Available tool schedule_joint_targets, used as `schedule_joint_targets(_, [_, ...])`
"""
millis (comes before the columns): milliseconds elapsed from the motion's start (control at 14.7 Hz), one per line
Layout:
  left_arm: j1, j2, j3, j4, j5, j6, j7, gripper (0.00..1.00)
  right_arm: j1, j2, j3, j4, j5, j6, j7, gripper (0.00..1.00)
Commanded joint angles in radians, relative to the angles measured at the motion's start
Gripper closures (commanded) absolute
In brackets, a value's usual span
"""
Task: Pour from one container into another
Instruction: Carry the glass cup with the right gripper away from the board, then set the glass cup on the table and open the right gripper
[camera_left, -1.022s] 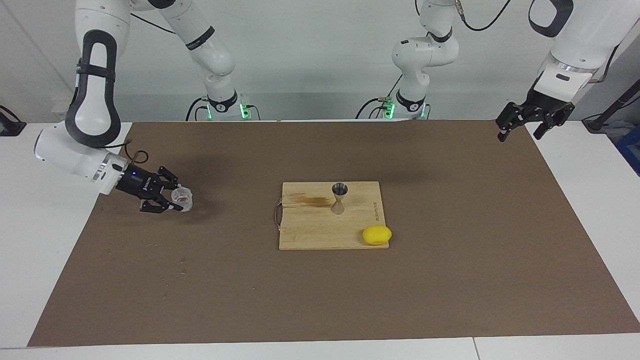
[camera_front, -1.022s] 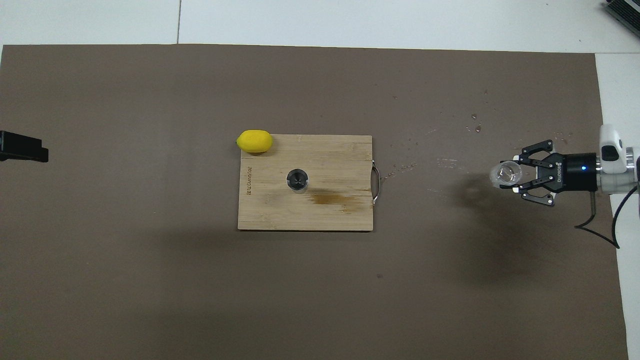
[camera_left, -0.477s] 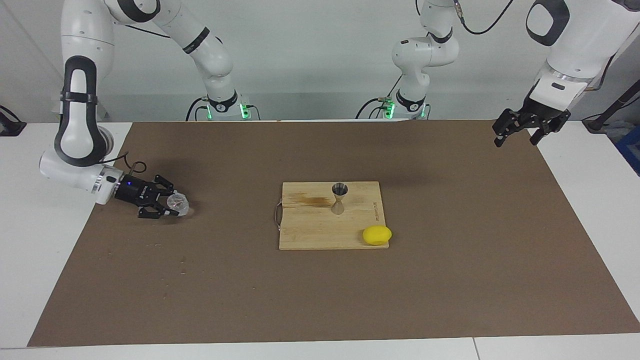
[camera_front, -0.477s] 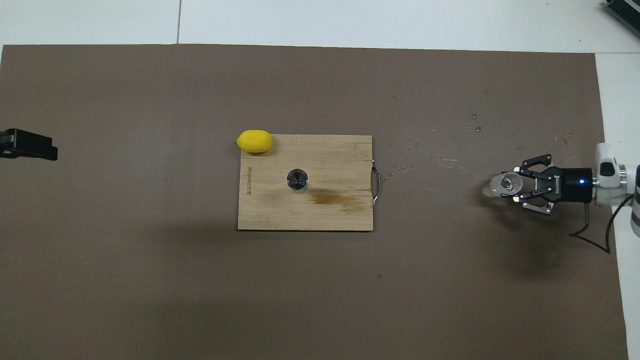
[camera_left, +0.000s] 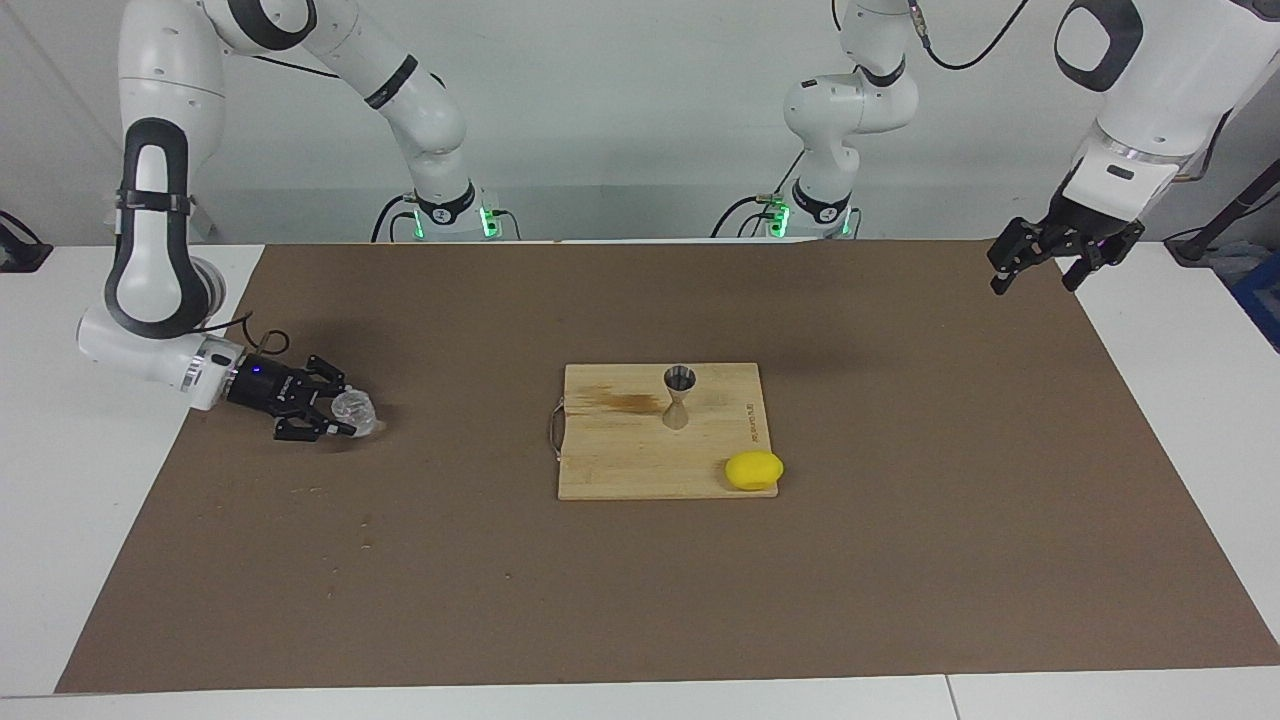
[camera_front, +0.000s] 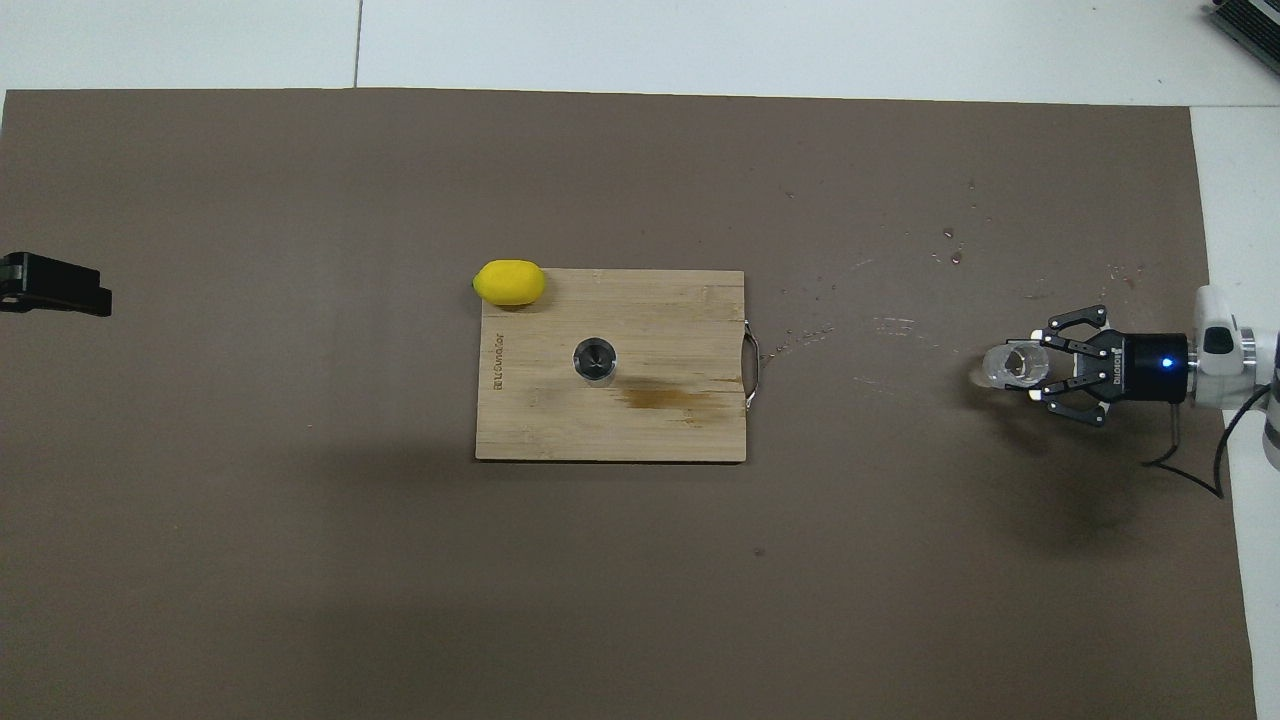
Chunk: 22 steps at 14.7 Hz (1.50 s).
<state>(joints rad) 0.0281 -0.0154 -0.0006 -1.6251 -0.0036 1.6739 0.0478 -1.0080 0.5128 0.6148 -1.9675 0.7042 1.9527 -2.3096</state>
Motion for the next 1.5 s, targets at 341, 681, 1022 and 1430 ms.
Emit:
schedule_joint_targets(341, [-0.025, 0.006, 0.024, 0.022, -0.009, 0.006, -0.017, 0.00, -0.040, 0.058, 0.020, 0.004, -0.002, 0.000, -0.022, 1.00])
schedule_joint_targets(681, [-0.025, 0.006, 0.024, 0.022, -0.009, 0.006, -0.017, 0.00, -0.040, 0.059, 0.022, -0.001, 0.001, 0.015, -0.039, 0.01])
schedule_joint_targets(1022, [-0.025, 0.005, 0.024, 0.022, -0.009, 0.006, -0.017, 0.00, -0.035, 0.017, 0.025, 0.009, 0.020, -0.038, -0.030, 0.00])
schedule_joint_targets(1430, [-0.025, 0.005, 0.024, 0.024, -0.009, 0.003, -0.017, 0.00, -0.029, -0.235, 0.025, -0.024, 0.024, -0.070, 0.187, 0.00])
